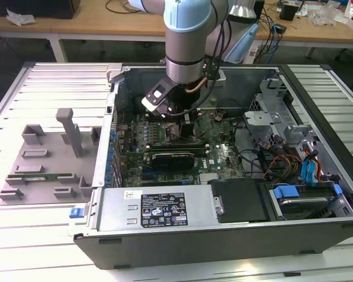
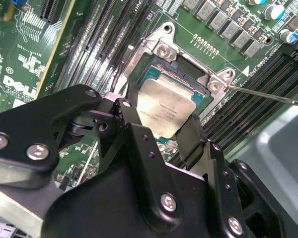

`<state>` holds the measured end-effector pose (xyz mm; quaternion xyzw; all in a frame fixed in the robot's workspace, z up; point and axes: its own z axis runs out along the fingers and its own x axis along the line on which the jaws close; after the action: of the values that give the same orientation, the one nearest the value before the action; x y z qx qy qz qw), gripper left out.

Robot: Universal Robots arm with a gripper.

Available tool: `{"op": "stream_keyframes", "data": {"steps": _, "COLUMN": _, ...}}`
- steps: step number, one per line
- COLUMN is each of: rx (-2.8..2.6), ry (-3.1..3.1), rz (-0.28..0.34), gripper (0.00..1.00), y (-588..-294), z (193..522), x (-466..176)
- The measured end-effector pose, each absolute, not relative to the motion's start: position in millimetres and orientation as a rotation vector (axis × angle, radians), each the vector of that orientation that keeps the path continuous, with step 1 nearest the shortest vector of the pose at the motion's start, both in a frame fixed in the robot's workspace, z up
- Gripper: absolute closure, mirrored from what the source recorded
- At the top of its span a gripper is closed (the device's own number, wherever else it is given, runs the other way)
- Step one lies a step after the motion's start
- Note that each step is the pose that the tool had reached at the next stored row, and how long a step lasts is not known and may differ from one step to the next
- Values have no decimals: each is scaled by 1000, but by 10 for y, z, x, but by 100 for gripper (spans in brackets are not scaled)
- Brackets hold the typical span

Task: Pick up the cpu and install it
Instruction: 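Place the cpu into insertion slot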

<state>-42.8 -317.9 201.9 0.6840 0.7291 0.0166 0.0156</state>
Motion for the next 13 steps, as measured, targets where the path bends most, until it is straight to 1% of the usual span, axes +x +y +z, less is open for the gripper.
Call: {"op": "stream_keyframes", "data": {"steps": 13, "rx": 2175, "ry": 2222, "rz": 51, "gripper": 45, "y": -3179, "z": 1984, "x": -442}}
